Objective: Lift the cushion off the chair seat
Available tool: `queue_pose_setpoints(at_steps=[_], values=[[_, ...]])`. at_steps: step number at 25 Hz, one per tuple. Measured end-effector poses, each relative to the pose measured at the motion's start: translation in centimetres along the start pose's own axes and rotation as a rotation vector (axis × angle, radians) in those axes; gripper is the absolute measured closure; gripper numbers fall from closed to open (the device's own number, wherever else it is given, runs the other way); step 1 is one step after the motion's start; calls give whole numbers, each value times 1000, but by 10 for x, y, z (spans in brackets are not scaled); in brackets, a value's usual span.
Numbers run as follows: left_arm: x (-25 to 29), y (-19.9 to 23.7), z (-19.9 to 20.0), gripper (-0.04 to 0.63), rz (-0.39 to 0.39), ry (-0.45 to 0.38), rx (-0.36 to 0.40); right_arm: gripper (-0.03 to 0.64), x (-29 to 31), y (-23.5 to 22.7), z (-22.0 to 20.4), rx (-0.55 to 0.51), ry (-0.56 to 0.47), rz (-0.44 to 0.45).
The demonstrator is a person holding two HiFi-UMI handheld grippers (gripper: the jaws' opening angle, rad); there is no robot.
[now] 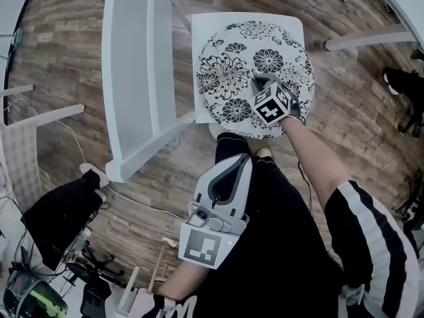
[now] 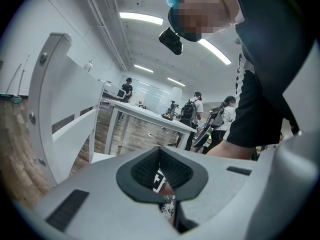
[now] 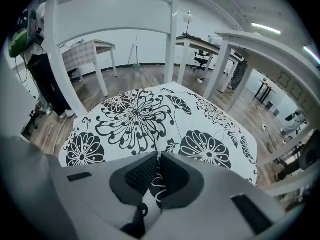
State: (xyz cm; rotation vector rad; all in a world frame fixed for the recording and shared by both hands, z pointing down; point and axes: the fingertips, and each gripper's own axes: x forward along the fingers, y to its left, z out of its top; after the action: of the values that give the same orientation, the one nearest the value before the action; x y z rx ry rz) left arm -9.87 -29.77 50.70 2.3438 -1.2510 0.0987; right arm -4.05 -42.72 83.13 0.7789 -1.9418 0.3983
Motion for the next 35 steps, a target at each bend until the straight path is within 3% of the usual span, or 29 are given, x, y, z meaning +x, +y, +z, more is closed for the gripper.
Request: queue_pose_setpoints(at_steps=[12,35], values=[[-2,-12,4,591,-18,-17,15,584,-39,-7,20,85,-102,-18],[-4,-55,18,590,-62,-65,45,584,-131,-2,48,57,-272,-27]])
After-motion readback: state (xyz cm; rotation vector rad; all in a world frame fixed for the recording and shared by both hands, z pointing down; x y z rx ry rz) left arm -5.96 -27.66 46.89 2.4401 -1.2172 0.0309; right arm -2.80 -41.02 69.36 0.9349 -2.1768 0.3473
